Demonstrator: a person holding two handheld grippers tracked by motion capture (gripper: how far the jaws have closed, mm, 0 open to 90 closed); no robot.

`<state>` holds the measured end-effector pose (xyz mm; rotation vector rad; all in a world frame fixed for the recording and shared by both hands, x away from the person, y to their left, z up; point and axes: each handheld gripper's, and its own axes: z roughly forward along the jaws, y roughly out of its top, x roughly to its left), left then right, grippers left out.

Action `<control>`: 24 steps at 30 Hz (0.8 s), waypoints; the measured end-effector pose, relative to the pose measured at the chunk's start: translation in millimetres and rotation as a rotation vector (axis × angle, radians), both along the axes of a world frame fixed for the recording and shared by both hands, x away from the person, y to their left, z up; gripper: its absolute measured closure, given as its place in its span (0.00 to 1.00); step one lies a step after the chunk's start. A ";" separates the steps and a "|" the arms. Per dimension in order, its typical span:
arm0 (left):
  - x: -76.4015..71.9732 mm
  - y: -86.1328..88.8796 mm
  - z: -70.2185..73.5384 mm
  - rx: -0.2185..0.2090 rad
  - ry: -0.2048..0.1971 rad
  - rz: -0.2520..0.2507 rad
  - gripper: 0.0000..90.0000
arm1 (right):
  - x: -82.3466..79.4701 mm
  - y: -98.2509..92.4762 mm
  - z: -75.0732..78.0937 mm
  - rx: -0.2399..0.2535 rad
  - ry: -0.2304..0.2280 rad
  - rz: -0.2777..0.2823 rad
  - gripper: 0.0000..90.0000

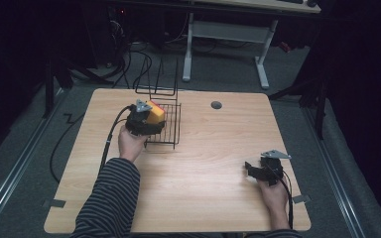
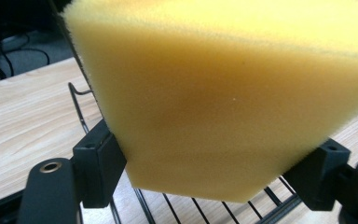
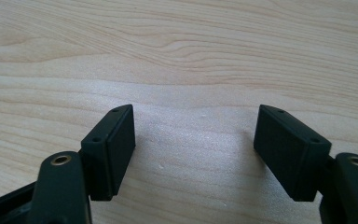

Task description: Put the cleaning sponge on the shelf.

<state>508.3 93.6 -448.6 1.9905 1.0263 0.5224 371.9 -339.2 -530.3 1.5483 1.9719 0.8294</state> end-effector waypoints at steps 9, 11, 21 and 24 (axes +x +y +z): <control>17.6 -4.4 -12.4 -0.033 0.034 0.054 0.26 | 0.0 0.1 0.0 0.000 0.001 0.000 0.33; 21.1 -3.5 -16.6 -0.025 0.042 0.069 0.26 | -0.1 0.2 0.0 0.001 0.001 -0.001 0.33; 25.8 -3.4 -24.5 0.003 0.053 0.096 0.26 | 0.0 0.0 0.0 0.000 0.000 0.001 0.33; 25.4 -5.0 -25.0 -0.001 0.054 0.099 0.26 | 0.0 0.0 0.0 0.000 0.000 0.001 0.33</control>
